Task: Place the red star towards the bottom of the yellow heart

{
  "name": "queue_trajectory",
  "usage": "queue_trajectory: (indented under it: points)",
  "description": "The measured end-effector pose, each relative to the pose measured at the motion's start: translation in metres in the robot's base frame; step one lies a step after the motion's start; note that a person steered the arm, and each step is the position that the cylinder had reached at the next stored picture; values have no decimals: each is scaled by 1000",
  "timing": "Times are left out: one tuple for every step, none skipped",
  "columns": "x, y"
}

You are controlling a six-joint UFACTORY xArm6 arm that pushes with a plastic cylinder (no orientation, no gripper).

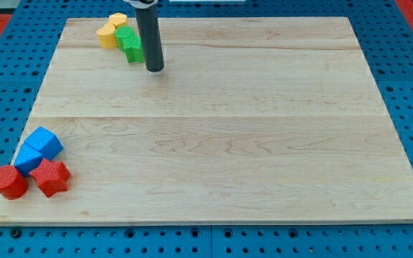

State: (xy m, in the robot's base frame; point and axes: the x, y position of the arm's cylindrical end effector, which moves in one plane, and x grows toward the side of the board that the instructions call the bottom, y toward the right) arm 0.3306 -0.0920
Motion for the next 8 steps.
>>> queue_trajectory:
  points:
    - [33,26]
    - [41,35]
    - [67,47]
    - [114,59]
    - [146,59]
    - [165,74]
    - [191,86]
    - [223,65]
